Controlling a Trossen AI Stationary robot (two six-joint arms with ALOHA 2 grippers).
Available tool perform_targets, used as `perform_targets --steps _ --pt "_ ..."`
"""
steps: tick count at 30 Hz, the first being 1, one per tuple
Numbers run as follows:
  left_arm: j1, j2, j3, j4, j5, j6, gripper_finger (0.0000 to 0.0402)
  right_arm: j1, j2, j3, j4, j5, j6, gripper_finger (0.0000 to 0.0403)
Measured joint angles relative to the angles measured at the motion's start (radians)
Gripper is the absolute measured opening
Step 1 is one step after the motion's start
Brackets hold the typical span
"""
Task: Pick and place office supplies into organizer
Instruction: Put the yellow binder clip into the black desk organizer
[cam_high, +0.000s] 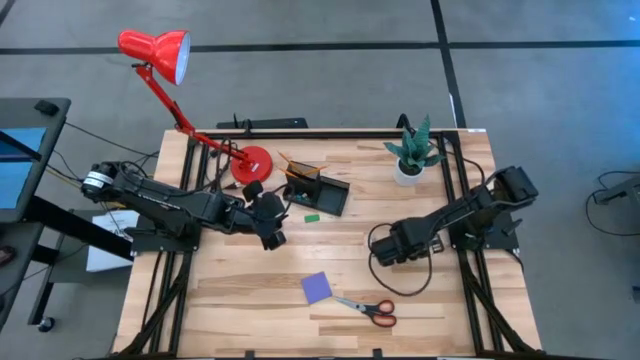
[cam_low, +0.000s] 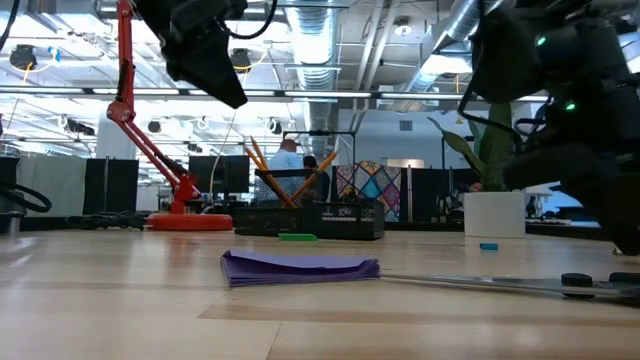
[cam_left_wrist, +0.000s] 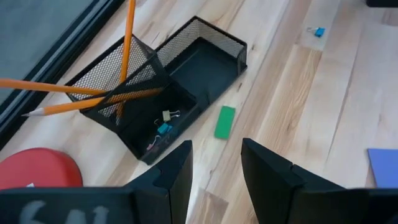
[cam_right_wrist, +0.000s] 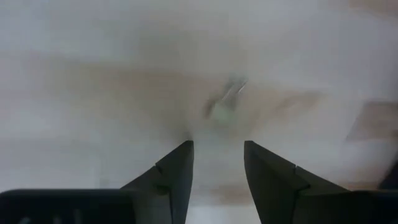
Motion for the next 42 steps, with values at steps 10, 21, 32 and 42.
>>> perform_targets --steps 10,21,32,42 --pt "0.0 0.0 0.0 -0.003 0.0 -0.001 0.0129 -0.026 0.0 0.001 -0.013 0.072 0.013 0.0132" --pt "0.0 0.0 0.0 -0.003 0.014 0.018 0.0129 -0.014 0.0 0.001 -0.011 0.073 0.129 0.013" --pt "0.0 0.0 0.0 -0.004 0.04 0.083 0.0129 0.01 0.0 0.001 0.007 0.083 0.364 0.0125" --pt "-0.001 0.0 -0.001 -0.06 0.041 0.108 0.0129 -0.006 0.0 0.001 0.004 0.126 0.372 0.0125"
